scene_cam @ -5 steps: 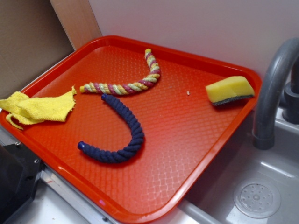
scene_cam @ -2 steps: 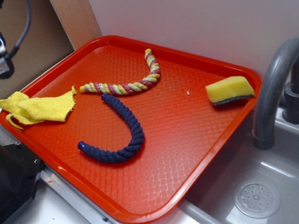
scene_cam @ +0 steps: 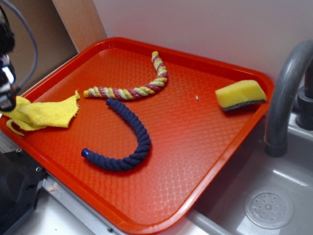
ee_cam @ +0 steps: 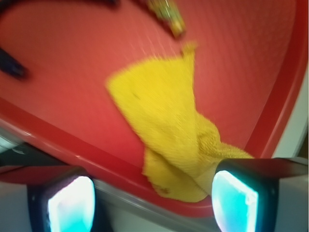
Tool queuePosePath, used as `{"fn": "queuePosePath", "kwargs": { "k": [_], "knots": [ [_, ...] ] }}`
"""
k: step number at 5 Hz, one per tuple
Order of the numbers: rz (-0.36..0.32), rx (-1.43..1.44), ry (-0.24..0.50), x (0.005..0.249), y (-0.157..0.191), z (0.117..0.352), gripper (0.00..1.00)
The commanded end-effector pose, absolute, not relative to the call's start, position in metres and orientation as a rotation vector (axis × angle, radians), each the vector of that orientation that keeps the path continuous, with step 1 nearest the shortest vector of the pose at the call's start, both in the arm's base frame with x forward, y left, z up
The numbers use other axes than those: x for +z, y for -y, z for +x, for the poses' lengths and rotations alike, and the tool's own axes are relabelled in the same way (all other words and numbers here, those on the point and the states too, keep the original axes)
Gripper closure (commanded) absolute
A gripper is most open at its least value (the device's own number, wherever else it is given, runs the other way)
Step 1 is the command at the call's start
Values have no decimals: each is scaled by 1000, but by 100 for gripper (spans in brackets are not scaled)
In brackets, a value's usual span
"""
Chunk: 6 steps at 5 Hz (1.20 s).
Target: Grab the yellow cloth.
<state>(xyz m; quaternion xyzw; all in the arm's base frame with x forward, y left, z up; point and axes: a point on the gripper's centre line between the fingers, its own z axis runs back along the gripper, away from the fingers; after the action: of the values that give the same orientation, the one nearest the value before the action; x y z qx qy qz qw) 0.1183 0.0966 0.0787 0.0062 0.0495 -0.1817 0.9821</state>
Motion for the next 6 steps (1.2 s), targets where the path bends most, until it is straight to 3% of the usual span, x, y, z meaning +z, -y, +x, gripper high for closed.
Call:
{"fn": "queuePosePath", "kwargs": {
  "k": [1,2,4,5,6],
  "knots": [
    [113,-419,-47,29,-120,114,0],
    [151,-391,-56,22,-121,121,100],
    [148,-359,-47,31,-127,123,100],
    [169,-298,-4,75,-124,137,100],
    [242,-162,98,127,-91,176,100]
  ]
}}
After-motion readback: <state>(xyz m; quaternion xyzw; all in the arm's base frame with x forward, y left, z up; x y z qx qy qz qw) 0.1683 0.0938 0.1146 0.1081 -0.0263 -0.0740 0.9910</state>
